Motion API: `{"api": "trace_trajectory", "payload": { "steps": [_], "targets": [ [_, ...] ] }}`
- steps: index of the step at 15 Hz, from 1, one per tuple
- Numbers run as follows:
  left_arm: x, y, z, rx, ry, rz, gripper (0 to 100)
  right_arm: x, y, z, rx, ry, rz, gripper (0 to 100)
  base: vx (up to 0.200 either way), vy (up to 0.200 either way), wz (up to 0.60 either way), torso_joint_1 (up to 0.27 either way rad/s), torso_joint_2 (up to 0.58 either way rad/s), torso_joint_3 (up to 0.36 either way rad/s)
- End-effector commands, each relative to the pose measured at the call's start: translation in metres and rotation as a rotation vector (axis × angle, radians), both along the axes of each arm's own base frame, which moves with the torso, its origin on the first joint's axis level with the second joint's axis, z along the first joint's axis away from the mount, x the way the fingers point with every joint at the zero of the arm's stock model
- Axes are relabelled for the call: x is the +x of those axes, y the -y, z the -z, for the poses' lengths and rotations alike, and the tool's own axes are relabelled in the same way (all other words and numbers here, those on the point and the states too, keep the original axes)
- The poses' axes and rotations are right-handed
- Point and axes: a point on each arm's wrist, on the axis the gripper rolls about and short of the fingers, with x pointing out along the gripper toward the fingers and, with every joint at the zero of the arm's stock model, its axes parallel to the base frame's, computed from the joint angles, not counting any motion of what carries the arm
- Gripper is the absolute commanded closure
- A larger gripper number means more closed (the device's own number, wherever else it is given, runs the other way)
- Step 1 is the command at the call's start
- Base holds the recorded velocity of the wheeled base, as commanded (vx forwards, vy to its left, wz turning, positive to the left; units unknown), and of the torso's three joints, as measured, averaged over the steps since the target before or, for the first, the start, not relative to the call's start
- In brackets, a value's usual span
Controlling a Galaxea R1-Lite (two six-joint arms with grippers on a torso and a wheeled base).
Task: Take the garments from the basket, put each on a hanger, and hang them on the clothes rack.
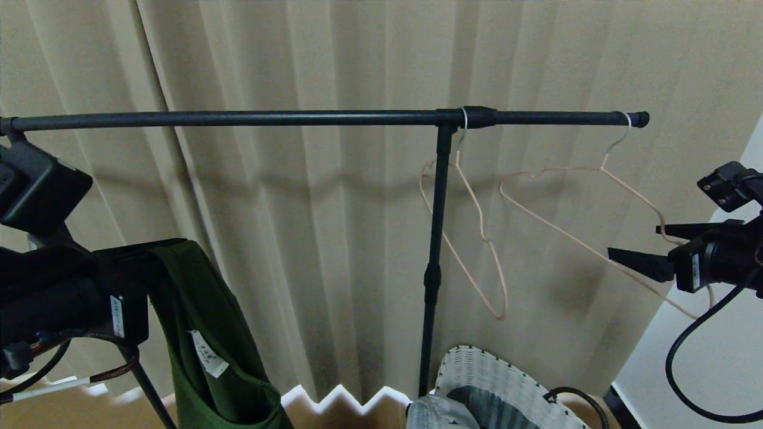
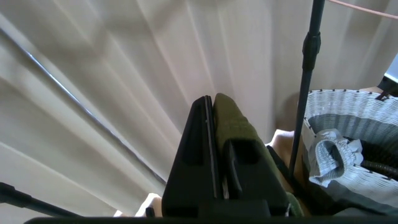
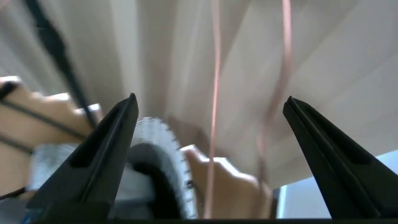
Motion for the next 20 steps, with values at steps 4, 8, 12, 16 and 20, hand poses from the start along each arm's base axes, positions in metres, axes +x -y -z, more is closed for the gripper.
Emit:
{"api": "trace_trajectory", "payload": {
  "steps": [4, 8, 12, 16, 20],
  "targets": [
    [0.001, 0.000, 0.000, 0.001, -0.001, 0.000, 100, 0.004, -0.015, -0.036, 0.073, -0.074, 0.042, 0, 0.000, 0.000, 0.00, 0.000, 0.00, 0.000],
    [0.001, 0.000, 0.000, 0.001, -0.003, 0.000, 100, 0.044, -0.023, -0.038, 0.065, -0.181, 0.282, 0, 0.000, 0.000, 0.00, 0.000, 0.00, 0.000],
    [0.000, 0.000, -0.001, -0.001, 0.003, 0.000, 100, 0.051, -0.035, -0.029, 0.056, -0.216, 0.287, 0, 0.000, 0.000, 0.00, 0.000, 0.00, 0.000],
    [0.000, 0.000, -0.001, -0.002, 0.006, 0.000, 100, 0.049, -0.032, -0.033, 0.021, -0.222, 0.349, 0, 0.000, 0.000, 0.00, 0.000, 0.00, 0.000],
    [0.000, 0.000, -0.001, -0.002, 0.004, 0.000, 100, 0.048, -0.031, -0.035, 0.015, -0.214, 0.364, 0, 0.000, 0.000, 0.00, 0.000, 0.00, 0.000]
  ]
}}
